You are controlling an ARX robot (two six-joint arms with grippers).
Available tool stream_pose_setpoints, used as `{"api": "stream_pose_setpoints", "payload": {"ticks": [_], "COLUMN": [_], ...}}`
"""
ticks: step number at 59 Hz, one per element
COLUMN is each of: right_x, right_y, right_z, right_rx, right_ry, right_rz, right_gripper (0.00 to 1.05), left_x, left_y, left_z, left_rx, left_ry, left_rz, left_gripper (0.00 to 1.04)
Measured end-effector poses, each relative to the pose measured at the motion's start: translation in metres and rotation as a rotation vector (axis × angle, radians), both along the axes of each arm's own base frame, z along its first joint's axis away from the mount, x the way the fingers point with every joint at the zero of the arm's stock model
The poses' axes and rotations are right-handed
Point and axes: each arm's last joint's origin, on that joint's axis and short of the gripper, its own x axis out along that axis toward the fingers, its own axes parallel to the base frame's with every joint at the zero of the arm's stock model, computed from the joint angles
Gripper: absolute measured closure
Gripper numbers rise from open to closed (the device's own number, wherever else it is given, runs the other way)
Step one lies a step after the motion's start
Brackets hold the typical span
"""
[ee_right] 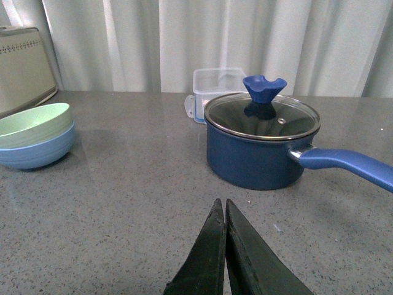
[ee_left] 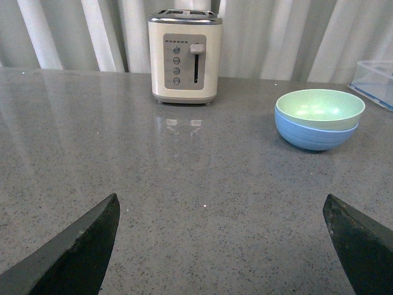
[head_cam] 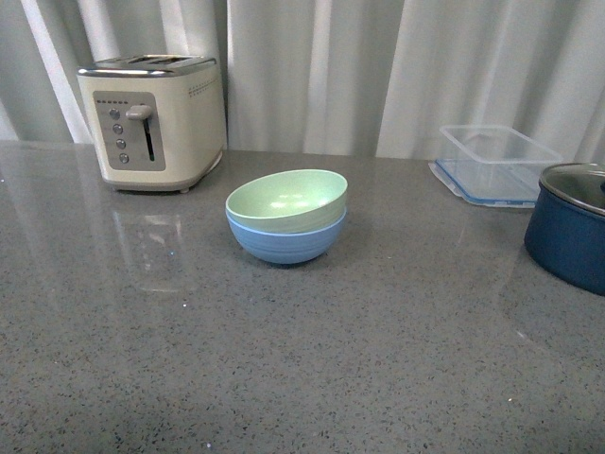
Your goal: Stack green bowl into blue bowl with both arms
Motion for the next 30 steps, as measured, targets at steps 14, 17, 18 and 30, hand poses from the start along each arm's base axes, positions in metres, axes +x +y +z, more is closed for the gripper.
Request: {"api": "stream_pose_setpoints", "payload": {"ticks": [14, 17, 18, 30], "right_x": [-0.004, -0.005, -0.005, -0.016], "right_y": [0.000, 0.000, 0.000, 0.000], "right_z": [0.000, 0.000, 0.000, -0.004], "right_rx": [0.000, 0.000, 0.000, 0.000], "right_ry": [0.001, 0.000, 0.000, 0.012], "right_rz": [0.000, 0.000, 0.000, 0.003], "right_gripper": [1.04, 1.04, 1.04, 1.04], "left_x": [0.000, 0.000, 0.000, 0.000], "left_y": [0.000, 0.000, 0.000, 0.000], "left_z": [0.000, 0.000, 0.000, 0.000], "left_rx": [0.000, 0.000, 0.000, 0.000], "left_ry": [0.000, 0.000, 0.000, 0.000], "left_rz": [0.000, 0.000, 0.000, 0.000], "left_gripper": [0.07, 0.07, 0.07, 0.07]}}
